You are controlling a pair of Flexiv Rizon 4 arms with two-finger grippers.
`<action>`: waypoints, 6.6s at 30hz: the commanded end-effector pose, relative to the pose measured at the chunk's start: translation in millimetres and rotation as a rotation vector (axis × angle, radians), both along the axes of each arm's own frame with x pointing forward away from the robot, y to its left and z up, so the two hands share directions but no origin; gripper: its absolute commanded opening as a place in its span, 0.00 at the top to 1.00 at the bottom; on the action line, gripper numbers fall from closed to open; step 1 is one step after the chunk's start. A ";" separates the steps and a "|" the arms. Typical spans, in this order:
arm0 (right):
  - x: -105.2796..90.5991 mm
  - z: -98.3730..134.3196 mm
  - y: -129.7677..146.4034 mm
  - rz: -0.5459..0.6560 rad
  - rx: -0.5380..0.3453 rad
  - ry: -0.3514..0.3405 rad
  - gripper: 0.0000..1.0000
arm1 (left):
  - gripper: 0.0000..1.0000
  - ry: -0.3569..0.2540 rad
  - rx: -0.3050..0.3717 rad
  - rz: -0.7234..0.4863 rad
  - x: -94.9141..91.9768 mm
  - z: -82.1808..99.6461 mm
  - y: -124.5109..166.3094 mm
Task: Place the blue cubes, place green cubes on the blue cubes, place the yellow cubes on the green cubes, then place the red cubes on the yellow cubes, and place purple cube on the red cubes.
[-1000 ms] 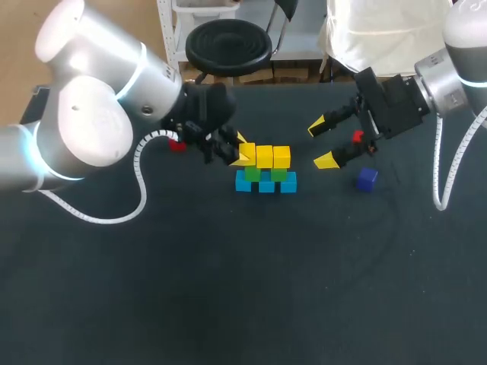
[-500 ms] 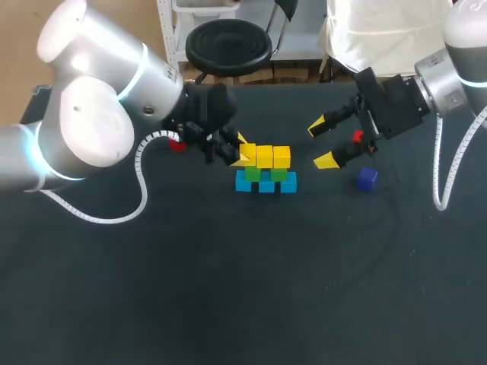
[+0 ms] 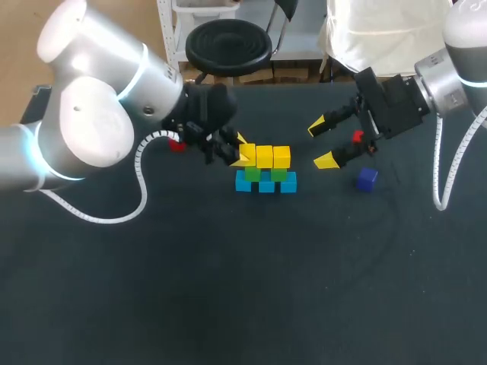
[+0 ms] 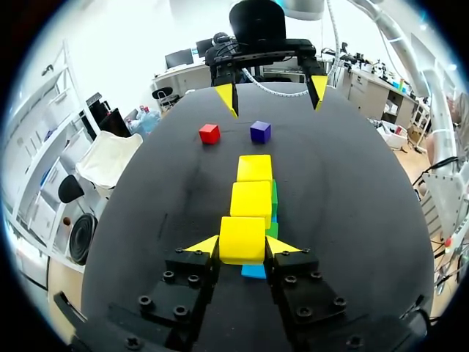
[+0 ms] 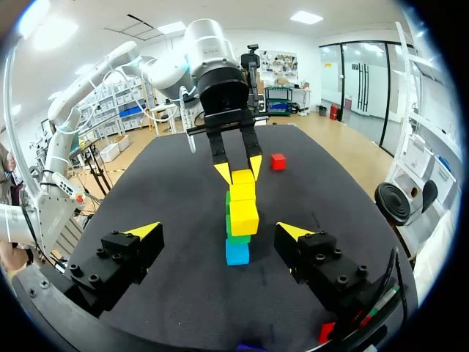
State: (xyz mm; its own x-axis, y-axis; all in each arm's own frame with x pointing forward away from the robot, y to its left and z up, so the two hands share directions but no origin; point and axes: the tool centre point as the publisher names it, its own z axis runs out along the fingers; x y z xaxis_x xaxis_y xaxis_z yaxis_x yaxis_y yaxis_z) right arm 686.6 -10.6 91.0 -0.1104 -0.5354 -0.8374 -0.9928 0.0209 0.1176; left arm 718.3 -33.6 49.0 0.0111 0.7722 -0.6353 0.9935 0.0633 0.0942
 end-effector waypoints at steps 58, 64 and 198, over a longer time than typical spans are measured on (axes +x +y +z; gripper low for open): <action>-0.6 0.4 -0.1 -0.001 -0.001 -0.001 0.00 | 0.00 0.014 -0.020 0.028 -4.5 5.9 0.3; -0.6 0.4 -0.1 -0.001 -0.001 -0.001 0.00 | 0.00 0.034 -0.084 0.044 -3.4 17.0 6.0; -0.6 0.4 -0.1 -0.001 -0.001 -0.001 0.00 | 0.00 0.104 0.218 0.081 77.1 -15.5 171.2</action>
State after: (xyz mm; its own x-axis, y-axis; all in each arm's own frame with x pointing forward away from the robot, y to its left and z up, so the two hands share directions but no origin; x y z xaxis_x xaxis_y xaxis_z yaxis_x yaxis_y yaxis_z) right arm 686.6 -10.5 91.0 -0.1103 -0.5353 -0.8374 -0.9929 0.0208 0.1175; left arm 794.3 131.6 42.1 -0.1089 0.8953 -0.4320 0.9922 0.1242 0.0073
